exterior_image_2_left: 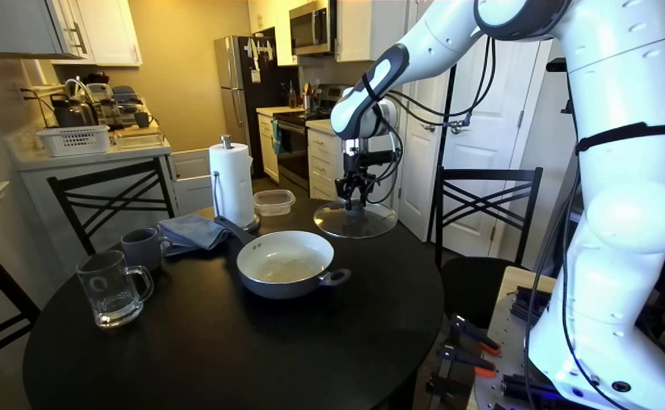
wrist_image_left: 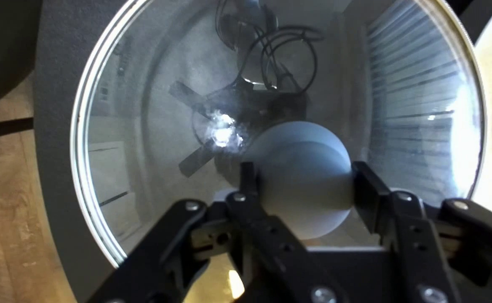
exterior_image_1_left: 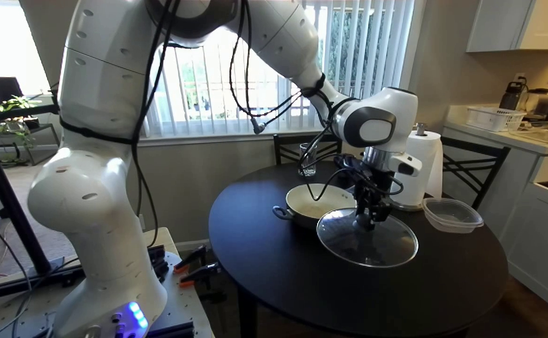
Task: Take the lid off the pot
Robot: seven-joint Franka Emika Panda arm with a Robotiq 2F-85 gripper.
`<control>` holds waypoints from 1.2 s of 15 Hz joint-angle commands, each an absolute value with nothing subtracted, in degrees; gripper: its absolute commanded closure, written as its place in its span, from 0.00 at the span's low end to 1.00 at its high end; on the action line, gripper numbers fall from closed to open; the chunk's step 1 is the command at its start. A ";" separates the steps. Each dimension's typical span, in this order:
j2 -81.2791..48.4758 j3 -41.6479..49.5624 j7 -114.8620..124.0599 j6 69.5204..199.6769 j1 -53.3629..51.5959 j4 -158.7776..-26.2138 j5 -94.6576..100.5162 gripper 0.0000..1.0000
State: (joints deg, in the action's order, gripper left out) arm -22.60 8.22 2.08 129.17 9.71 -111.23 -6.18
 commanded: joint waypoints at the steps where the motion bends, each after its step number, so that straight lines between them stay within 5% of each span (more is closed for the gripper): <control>1: -21.73 10.50 8.09 129.68 8.71 -113.10 -2.74 0.68; 18: -29.71 10.74 12.44 150.27 8.24 -115.92 -2.68 0.68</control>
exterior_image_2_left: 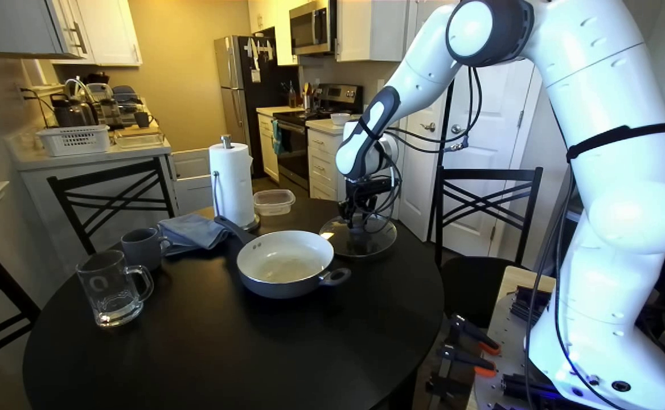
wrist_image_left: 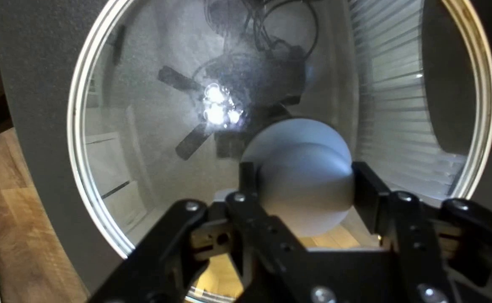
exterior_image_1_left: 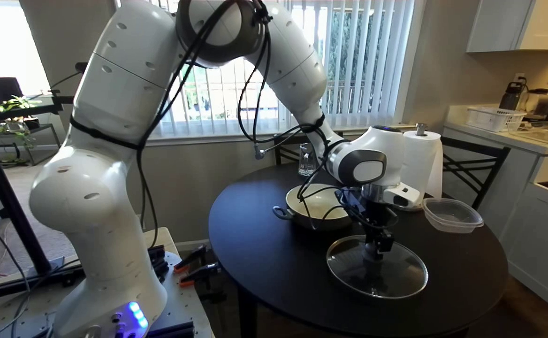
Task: Take the lid off the pot
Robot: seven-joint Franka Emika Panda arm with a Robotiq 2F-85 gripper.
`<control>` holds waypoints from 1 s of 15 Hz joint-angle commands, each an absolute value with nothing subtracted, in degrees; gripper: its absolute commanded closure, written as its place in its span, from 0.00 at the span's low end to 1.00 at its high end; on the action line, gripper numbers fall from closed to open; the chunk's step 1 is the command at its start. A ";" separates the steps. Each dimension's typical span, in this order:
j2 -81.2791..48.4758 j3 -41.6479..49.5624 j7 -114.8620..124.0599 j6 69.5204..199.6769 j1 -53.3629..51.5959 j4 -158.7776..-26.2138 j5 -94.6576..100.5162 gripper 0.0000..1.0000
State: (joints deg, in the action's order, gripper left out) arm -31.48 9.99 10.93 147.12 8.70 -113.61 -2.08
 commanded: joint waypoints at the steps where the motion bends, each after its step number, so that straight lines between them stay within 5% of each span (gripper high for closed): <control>1: -29.84 10.81 12.59 150.48 8.22 -115.96 -2.73 0.68; 2: -29.90 10.95 13.05 150.69 8.07 -116.08 -2.72 0.27; 5: -29.93 11.20 14.16 150.96 7.65 -115.99 -2.63 0.05; 15: -30.52 11.37 15.86 149.45 7.02 -114.08 -2.35 0.00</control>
